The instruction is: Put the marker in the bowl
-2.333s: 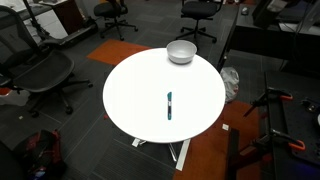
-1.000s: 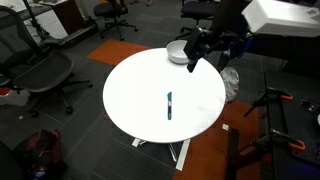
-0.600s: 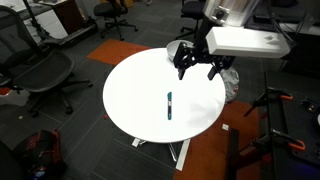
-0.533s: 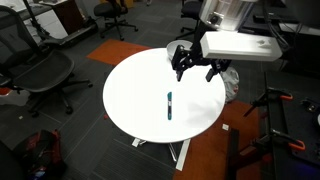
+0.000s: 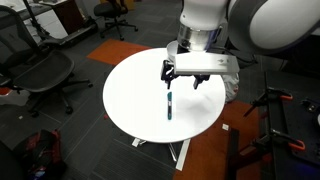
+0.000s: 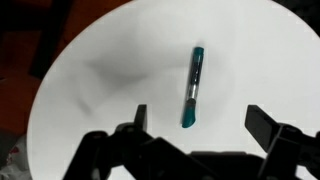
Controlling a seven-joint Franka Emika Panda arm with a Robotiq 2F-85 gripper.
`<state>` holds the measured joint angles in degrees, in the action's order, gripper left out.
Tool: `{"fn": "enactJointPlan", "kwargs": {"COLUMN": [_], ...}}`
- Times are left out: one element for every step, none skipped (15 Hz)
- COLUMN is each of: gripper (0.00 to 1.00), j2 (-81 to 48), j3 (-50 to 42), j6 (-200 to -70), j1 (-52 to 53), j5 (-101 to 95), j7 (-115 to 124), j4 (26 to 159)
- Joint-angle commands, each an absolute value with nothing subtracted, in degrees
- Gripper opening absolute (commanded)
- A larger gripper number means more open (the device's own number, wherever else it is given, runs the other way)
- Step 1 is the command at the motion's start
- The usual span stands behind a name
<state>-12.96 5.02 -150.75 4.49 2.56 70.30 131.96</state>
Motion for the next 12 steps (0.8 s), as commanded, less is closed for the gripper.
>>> {"fn": "enactJointPlan", "kwargs": {"gripper": [1.0,1.0,1.0,1.0,1.0,1.0,1.0,1.0,1.0,1.0,1.0,1.0], "j2": [-18.91,-20.29,-21.51,-22.85,-23.97,-25.06,-26.06,-26.97,-27.98,-28.84,-29.54,-30.4], "j3": [1.62,0.96,0.27,-0.28,-0.89,-1.39,-1.84,-2.23,-2.65,-2.96,-3.19,-3.7], "j6": [-151.91,-151.83,-151.7,-151.66,-151.62,-151.68,-151.77,-151.93,-151.9,-152.11,-151.98,-152.21], "j1": [7.6,8.12,8.69,9.23,9.79,10.29,10.77,11.17,11.59,11.92,12.13,12.57], "j5": [1.03,1.15,1.26,1.45,1.4,1.46,1.49,1.52,1.58,1.67,1.81,1.58], "j7": [72.97,72.75,72.68,72.52,72.57,72.48,72.32,72.15,72.11,71.99,71.79,72.04], "j4": [127.15,126.1,125.14,124.15,123.28,122.52,121.78,121.13,120.47,119.88,119.36,118.87]}}
